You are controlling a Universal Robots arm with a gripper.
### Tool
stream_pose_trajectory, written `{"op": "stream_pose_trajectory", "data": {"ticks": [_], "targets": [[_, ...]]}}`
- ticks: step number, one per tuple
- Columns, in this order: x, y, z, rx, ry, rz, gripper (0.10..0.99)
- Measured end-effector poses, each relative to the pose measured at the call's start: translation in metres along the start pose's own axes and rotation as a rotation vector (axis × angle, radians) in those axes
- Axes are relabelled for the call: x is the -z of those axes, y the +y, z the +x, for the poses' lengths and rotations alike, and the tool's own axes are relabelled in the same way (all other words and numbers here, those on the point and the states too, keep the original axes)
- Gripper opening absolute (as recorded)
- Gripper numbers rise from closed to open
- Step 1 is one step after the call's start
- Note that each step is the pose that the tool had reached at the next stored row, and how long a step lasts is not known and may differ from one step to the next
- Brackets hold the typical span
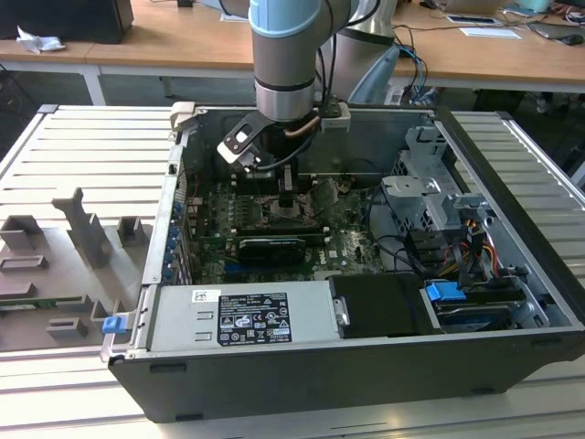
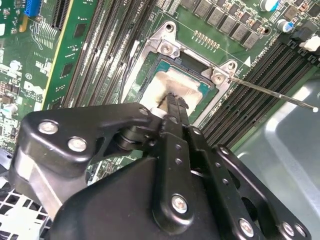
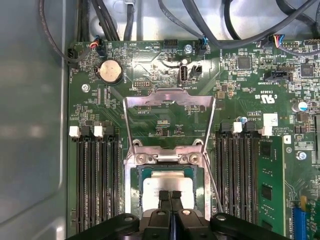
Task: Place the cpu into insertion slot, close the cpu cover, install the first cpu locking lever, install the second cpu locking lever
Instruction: 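Place the cpu into insertion slot, then close the cpu cover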
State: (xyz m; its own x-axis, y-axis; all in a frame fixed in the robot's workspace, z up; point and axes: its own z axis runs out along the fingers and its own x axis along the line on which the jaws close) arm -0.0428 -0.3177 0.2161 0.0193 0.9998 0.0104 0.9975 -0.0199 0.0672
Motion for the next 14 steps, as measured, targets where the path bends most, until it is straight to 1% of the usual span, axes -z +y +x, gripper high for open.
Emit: {"op": "stream_pose_trajectory", "data": {"ticks": [11,14], "targets": [[0.0038,0.0003,0.0001,0.0,0.0001,0.0,0.106],[0.006,0.0004,0.0,0.0,-0.0001,0.0,0.106]]}}
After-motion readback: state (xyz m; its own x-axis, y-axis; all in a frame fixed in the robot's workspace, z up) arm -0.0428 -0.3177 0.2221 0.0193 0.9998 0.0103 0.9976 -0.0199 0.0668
